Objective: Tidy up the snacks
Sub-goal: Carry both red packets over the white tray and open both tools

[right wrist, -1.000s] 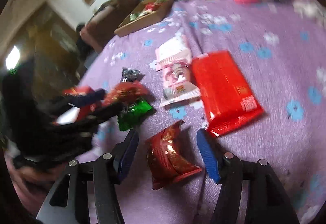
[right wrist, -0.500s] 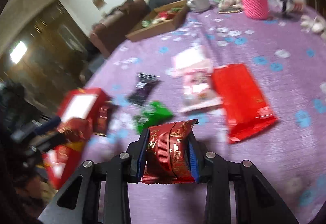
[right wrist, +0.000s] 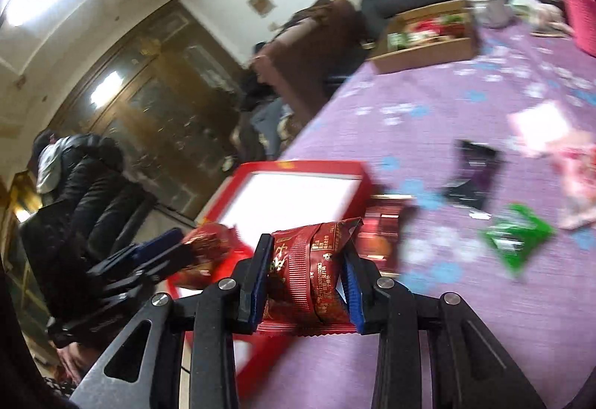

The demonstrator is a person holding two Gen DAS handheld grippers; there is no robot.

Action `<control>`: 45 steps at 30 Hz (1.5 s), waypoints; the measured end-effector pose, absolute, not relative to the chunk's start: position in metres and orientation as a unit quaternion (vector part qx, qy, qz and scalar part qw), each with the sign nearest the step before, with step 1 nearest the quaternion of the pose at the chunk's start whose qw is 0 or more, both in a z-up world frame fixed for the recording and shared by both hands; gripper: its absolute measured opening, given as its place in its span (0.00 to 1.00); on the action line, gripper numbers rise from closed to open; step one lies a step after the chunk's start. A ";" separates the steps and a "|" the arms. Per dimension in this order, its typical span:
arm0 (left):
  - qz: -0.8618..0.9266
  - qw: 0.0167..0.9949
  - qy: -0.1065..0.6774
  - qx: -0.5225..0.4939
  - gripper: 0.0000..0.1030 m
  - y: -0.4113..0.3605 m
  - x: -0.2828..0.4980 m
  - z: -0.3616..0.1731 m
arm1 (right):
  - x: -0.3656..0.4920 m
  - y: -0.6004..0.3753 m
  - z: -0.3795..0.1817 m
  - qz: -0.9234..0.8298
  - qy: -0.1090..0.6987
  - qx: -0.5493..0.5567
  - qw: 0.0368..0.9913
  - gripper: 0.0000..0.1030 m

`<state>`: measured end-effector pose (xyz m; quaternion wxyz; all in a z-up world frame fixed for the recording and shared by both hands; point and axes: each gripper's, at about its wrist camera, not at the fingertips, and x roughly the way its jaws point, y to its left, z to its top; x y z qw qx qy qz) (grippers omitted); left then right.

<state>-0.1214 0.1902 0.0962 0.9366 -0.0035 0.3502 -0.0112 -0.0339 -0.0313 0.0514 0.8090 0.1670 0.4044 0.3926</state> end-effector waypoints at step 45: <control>0.086 0.933 0.341 0.082 0.79 0.197 -0.132 0.082 | -0.026 -0.051 0.041 0.360 0.402 0.204 0.817 0.43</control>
